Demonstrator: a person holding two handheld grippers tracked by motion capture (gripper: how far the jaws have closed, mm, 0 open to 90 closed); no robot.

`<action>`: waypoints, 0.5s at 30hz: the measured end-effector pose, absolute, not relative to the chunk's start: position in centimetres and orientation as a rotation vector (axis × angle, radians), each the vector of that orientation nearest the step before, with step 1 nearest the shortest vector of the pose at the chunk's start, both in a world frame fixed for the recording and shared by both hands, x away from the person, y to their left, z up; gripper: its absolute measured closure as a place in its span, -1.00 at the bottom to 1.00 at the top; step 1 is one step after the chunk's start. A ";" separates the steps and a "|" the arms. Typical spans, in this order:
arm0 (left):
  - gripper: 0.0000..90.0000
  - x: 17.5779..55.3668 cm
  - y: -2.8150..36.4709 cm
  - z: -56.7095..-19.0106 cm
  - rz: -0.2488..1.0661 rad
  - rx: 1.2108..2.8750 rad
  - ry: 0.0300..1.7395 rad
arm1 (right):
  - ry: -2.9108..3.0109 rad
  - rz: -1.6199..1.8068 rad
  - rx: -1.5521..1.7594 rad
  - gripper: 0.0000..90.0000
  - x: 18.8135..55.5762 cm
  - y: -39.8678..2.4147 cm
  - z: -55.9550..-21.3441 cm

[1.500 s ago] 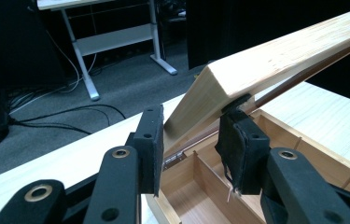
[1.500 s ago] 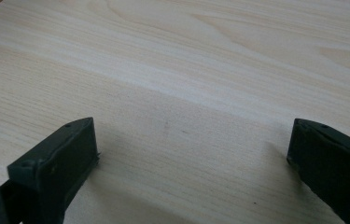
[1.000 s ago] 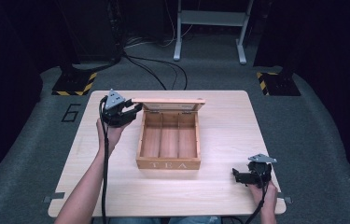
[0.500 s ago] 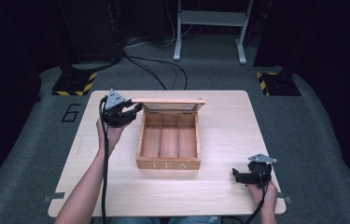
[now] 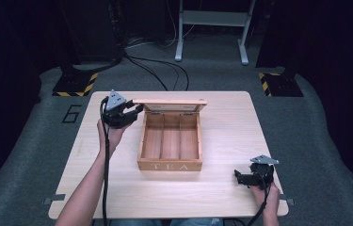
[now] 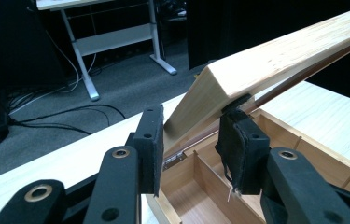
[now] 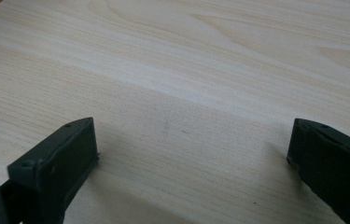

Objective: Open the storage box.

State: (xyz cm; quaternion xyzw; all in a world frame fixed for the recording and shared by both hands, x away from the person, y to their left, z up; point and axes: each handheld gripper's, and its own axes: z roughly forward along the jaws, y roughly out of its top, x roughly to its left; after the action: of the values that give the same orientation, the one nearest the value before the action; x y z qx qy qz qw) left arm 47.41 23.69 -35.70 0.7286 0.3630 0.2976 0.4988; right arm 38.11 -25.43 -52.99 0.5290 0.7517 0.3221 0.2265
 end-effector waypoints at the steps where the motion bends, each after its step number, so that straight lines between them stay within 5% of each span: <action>1: 0.35 47.4 23.7 -35.7 0.720 1.764 0.878 | 2.072 0.888 1.458 -0.98 38.1 -25.4 -53.0; 15: 0.35 47.4 23.7 -35.7 0.719 1.765 0.877 | 2.066 0.889 1.480 -0.97 38.0 -25.3 -53.0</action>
State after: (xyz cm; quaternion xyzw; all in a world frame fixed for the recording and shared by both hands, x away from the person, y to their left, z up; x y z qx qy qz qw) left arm 47.41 23.70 -35.69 0.7293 0.3624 0.2973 0.4984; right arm 38.03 -25.33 -52.97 0.5358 0.7482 0.3218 0.2228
